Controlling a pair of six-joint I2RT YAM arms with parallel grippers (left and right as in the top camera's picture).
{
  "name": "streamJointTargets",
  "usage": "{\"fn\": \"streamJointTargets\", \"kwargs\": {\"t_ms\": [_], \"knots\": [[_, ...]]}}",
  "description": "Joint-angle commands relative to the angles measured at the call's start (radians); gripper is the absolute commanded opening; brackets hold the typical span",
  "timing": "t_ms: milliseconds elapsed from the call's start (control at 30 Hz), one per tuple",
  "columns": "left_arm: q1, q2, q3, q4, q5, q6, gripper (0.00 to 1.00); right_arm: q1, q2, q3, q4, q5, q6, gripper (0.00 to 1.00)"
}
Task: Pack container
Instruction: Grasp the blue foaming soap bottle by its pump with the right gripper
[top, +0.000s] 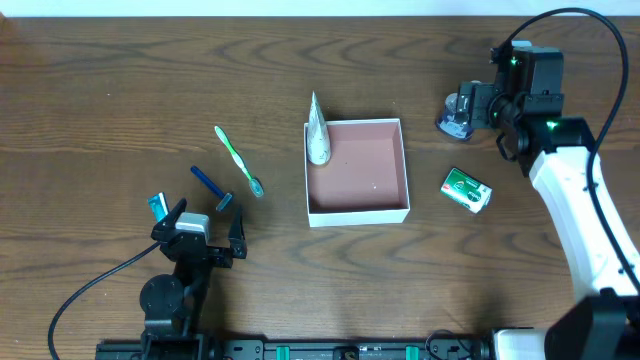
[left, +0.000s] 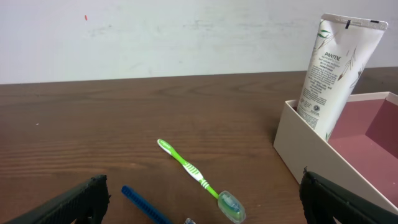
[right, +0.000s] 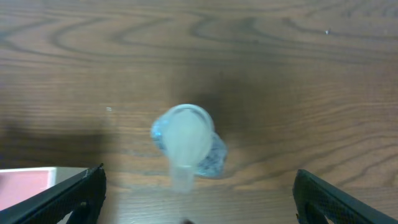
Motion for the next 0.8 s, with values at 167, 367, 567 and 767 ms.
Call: {"fn": "streamJointTargets", "kwargs": {"t_ms": [167, 367, 567, 767], "knots": [[0.004, 0.0, -0.018, -0.033, 0.01, 0.005, 0.98, -0.032, 0.101, 0.006, 0.038, -0.018, -0.056, 0.94], [0.004, 0.0, -0.018, -0.033, 0.01, 0.005, 0.98, -0.032, 0.14, 0.006, 0.079, -0.049, -0.07, 0.92], [0.004, 0.0, -0.018, -0.033, 0.01, 0.005, 0.98, -0.032, 0.155, 0.006, 0.115, -0.056, -0.07, 0.87], [0.004, 0.0, -0.018, -0.033, 0.01, 0.005, 0.98, -0.032, 0.157, 0.006, 0.13, -0.069, -0.077, 0.68]]}}
